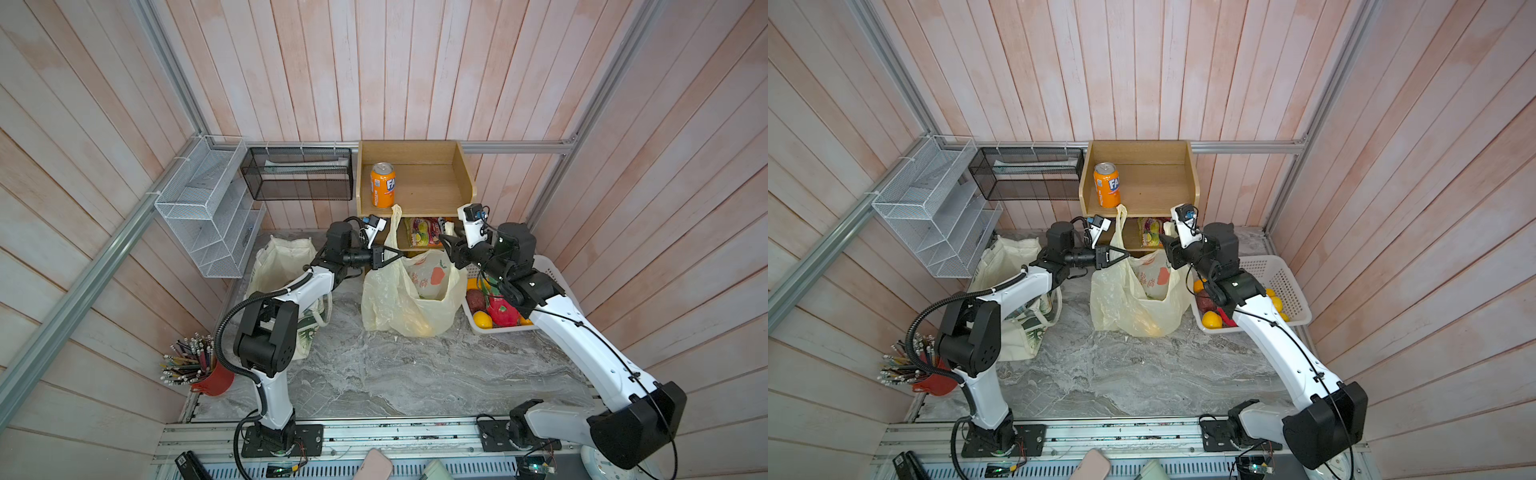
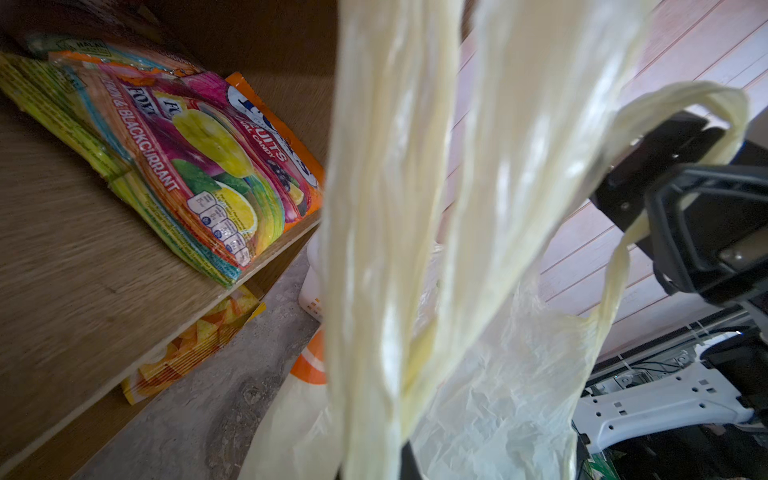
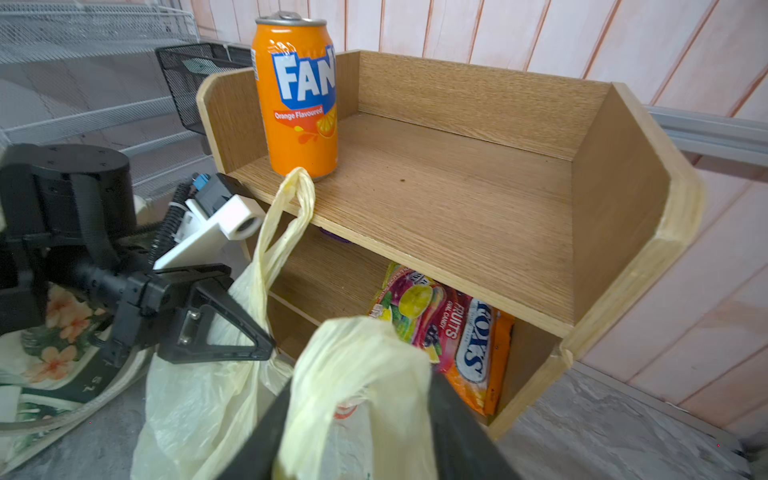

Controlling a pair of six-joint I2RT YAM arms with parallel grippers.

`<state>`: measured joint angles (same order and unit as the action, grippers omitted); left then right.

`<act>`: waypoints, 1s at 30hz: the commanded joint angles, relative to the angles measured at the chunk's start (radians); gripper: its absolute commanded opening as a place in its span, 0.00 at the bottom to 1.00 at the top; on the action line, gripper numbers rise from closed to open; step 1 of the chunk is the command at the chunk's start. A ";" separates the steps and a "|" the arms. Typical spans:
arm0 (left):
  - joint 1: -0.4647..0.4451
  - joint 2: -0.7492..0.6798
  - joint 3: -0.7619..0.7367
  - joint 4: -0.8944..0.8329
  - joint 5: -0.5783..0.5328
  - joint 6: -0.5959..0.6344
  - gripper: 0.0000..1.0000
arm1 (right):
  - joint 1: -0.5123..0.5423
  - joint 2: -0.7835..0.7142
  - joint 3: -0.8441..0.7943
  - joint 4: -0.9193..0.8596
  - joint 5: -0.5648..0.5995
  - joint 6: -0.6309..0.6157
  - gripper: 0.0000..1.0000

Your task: Place the mixed food into the grocery bags and tie them

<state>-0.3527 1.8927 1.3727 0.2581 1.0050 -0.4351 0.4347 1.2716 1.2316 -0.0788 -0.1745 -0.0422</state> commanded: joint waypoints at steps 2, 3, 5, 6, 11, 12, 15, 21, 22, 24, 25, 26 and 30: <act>0.001 0.014 0.026 0.017 0.023 -0.001 0.00 | -0.005 -0.026 0.039 0.011 -0.080 0.030 0.16; 0.000 0.013 0.027 0.017 0.025 -0.001 0.00 | -0.005 -0.036 0.047 0.011 -0.084 0.040 0.09; 0.002 0.013 0.025 0.015 0.025 -0.001 0.00 | -0.007 -0.060 0.062 0.014 -0.076 0.077 0.00; 0.001 0.012 0.025 0.013 0.025 0.001 0.00 | -0.007 -0.076 0.070 0.016 -0.066 0.107 0.00; 0.001 0.013 0.025 0.008 0.026 0.004 0.00 | -0.007 -0.156 0.049 0.059 0.020 0.348 0.00; 0.000 0.014 0.026 0.009 0.029 0.004 0.00 | -0.005 -0.168 0.032 0.072 0.028 0.404 0.00; 0.000 0.015 0.034 0.007 0.030 0.004 0.00 | 0.005 -0.192 -0.030 0.112 0.069 0.520 0.00; 0.001 0.016 0.044 0.002 0.037 0.004 0.00 | 0.044 -0.144 -0.086 0.139 0.164 0.569 0.00; 0.000 0.016 0.045 -0.001 0.039 0.007 0.00 | 0.045 -0.126 -0.078 0.129 0.168 0.569 0.00; 0.000 0.017 0.052 -0.018 0.042 0.022 0.00 | 0.046 -0.085 -0.051 0.105 0.176 0.557 0.00; 0.001 0.016 0.055 -0.026 0.043 0.028 0.00 | 0.046 -0.069 -0.037 0.093 0.182 0.550 0.00; 0.000 0.016 0.056 -0.033 0.044 0.034 0.00 | 0.045 -0.051 -0.020 0.082 0.182 0.537 0.04; 0.001 0.017 0.056 -0.042 0.049 0.042 0.00 | 0.038 0.007 0.063 0.009 0.154 0.457 0.37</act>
<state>-0.3527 1.8927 1.4017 0.2295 1.0260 -0.4221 0.4751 1.2675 1.2163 -0.0296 -0.0208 0.4618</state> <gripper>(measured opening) 0.047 0.308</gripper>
